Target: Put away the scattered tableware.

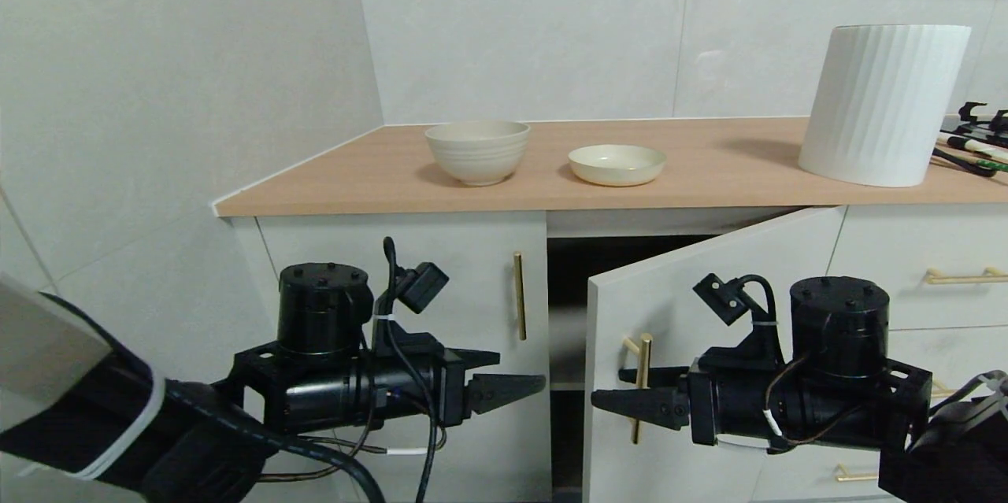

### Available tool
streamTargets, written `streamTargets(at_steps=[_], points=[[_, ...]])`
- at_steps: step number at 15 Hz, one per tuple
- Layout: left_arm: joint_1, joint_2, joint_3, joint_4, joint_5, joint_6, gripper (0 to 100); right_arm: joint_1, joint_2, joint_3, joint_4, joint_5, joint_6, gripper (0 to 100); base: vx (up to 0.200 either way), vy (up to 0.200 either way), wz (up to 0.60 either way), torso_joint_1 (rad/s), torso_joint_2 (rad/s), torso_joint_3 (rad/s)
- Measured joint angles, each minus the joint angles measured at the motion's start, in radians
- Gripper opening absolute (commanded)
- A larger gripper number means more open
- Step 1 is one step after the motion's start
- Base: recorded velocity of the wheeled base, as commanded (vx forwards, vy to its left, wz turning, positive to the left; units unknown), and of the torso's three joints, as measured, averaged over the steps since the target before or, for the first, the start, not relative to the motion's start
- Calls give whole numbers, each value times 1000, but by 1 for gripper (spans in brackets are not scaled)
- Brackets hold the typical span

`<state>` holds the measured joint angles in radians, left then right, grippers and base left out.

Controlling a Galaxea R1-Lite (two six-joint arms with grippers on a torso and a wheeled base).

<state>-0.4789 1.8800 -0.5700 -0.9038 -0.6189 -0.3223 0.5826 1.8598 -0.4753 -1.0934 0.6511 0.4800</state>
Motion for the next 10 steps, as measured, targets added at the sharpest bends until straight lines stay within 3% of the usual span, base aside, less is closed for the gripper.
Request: streamTargets(at_steps=[1,3,10], points=[[-14,32,-1,-39,39,-4,0,0,0,0,0,0,0,100,0,0,0,0,0,0],[-27,79,-6,-76,67,-25,0,0,2,2,0,0,0,100,0,0,0,0,0,0],[-32,208,-91,-217,72,-26,0,0,8,8,1,0,-1,100,0,0,0,0,0,0]])
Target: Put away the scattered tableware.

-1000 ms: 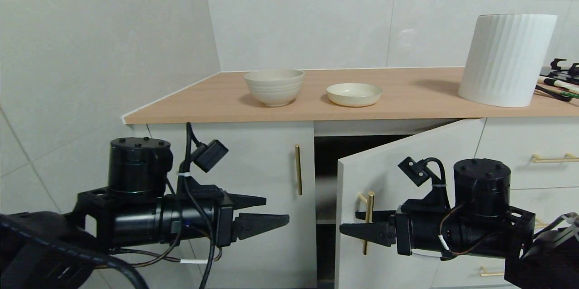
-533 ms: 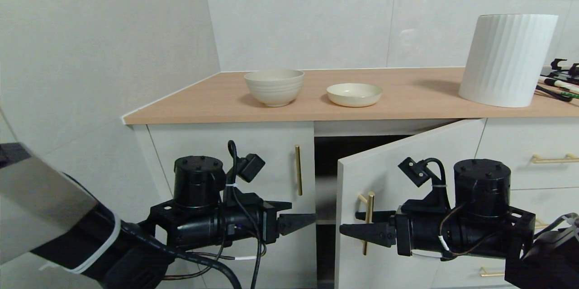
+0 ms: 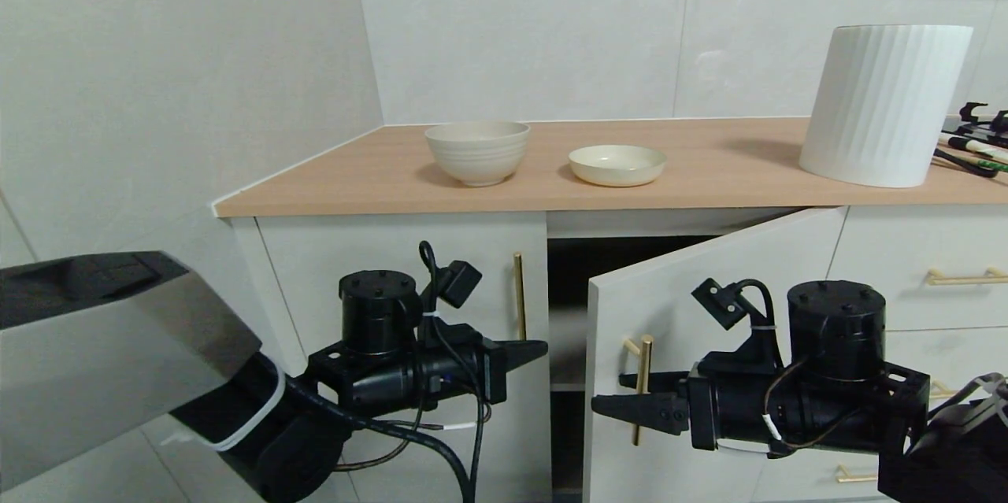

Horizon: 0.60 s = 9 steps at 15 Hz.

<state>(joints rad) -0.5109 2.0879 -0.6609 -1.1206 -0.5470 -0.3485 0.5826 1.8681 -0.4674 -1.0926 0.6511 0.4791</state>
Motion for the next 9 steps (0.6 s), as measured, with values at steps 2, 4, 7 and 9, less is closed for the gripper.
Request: streamTargets(at_steps=[2,4,7,9], points=[[0,86,-68,-58,19,0,0,0,-1,1,0,0,0,100,0,0,0,0,0,0],[-20,152,-110,-124,28,0,0,0,-1,2,0,0,-1,100,0,0,0,0,0,0],[-66,223,-172,-157,34,2,0,0,0,12,-1,0,-8,100,0,0,0,0,0,0],[-91,247,-191,-177,54,2,0,0,1,16,-1,-6,-11,100,0,0,0,0,0,0]])
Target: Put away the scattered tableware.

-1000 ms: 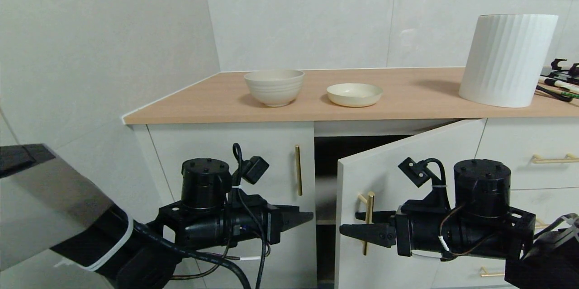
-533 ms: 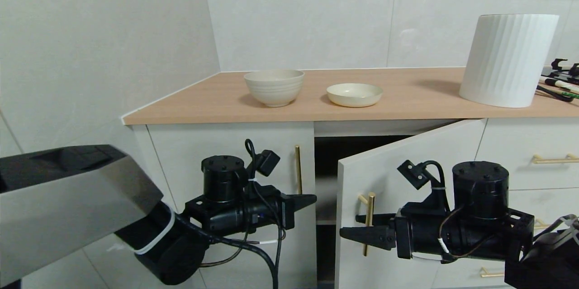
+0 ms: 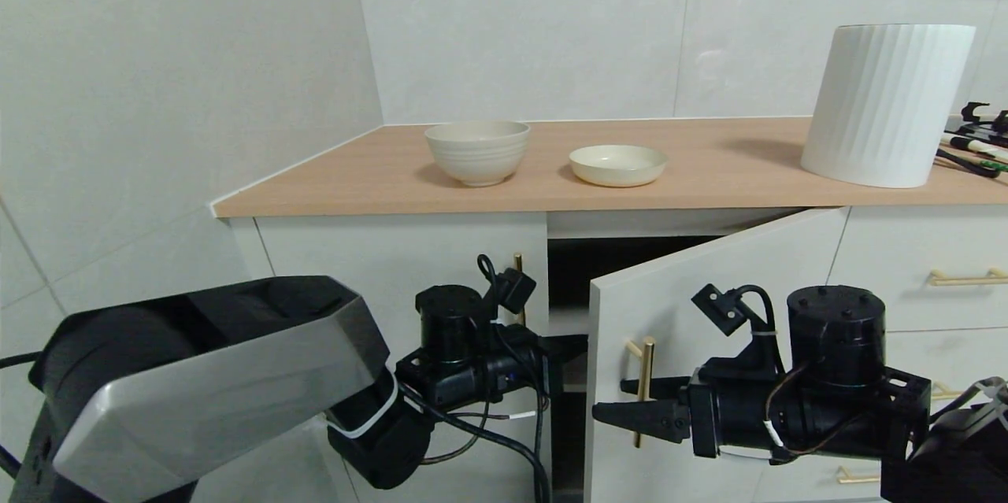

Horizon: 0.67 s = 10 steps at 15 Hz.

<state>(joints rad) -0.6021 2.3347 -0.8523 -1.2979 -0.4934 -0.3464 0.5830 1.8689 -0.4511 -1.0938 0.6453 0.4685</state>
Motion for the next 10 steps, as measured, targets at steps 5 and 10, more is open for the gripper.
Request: streamTargets(at_steps=[5,10], points=[[-43,0,-3,-13,17,1,0,-5,9,7,4,-204,-167,100,0,0,0,0,0,0],[-57,-4,10,-16,14,-1,0,-15,-57,38,9,-214,-173,100,0,0,0,0,0,0]])
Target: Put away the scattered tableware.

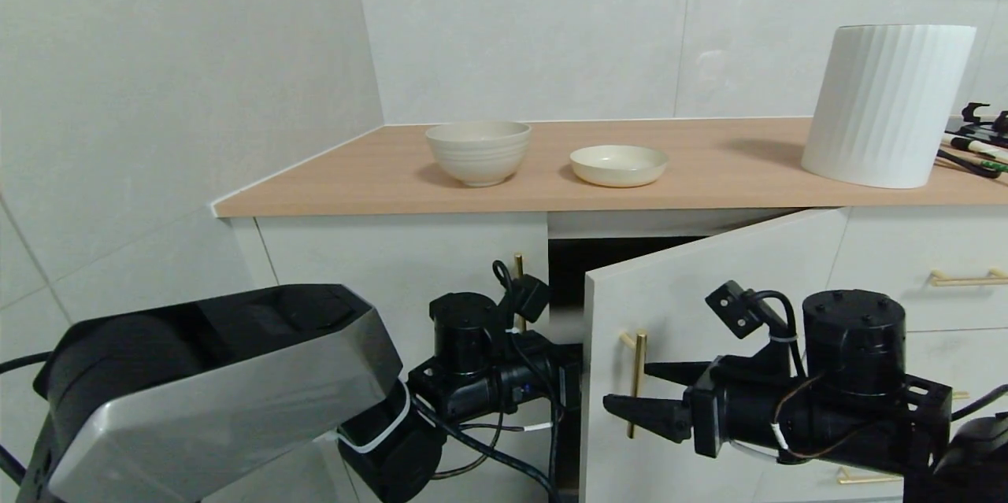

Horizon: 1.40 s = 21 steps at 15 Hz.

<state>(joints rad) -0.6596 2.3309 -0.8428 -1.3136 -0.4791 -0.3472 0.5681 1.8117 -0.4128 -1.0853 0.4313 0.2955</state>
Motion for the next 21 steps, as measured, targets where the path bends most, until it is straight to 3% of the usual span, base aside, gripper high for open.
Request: streamTargets(at_steps=[5,9,15,17,18,21], points=[[-13,-11,25,2,-3,-48,0,14,-213,111,140,3,-2,100,0,0,0,0,0,0],[-26,-19,40,1,-3,-51,0,82,-319,170,206,23,-6,100,0,0,0,0,0,0],[-42,-30,30,10,-9,-54,0,150,-358,232,214,31,-7,100,-200,0,0,1,-2,1],[-41,-28,4,24,-8,-71,0,159,-360,237,216,30,-9,100,0,0,0,0,0,0],[-40,-27,-11,48,-6,-77,0,162,-361,237,214,30,-9,100,0,0,0,0,0,0],[-41,-30,-150,239,-7,-89,0,163,-362,239,215,30,-9,100,0,0,0,0,0,0]])
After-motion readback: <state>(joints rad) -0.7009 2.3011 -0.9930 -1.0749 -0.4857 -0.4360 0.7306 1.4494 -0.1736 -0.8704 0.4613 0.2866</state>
